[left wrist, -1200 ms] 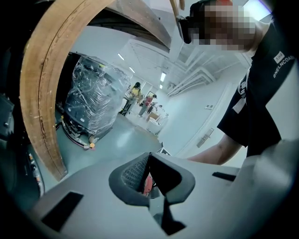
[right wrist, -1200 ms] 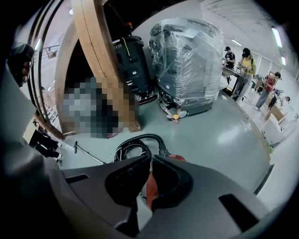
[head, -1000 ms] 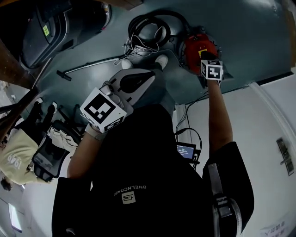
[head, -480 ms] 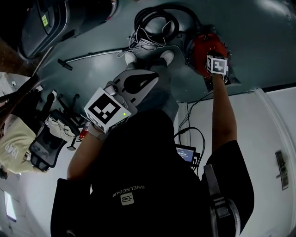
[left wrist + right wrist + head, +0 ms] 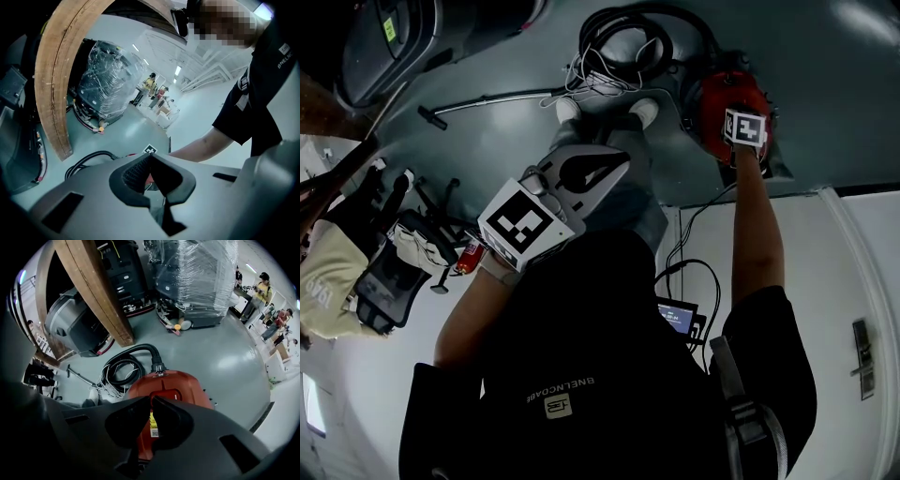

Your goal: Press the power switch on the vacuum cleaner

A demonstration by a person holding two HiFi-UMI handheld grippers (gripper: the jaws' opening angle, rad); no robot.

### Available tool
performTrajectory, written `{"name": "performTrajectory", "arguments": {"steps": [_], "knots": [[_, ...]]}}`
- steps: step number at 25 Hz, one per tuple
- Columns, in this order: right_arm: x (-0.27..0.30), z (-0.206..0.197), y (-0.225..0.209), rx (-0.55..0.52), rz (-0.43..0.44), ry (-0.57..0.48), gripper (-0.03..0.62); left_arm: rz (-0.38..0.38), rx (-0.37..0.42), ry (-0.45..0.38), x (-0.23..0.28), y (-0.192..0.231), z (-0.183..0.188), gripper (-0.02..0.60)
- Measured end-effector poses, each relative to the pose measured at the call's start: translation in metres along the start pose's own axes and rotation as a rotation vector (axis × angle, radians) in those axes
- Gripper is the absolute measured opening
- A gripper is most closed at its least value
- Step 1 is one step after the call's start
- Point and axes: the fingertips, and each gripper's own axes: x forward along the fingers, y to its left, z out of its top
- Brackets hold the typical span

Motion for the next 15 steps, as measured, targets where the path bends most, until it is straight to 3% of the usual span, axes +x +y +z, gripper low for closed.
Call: {"name": "performTrajectory", "arguments": {"steps": [15], "knots": [[0.012,-0.003,0.004,0.027,-0.03,0.023,0.034,0.004,-0.023,0.012,-0.006,0.016,-0.004,0.015]]}}
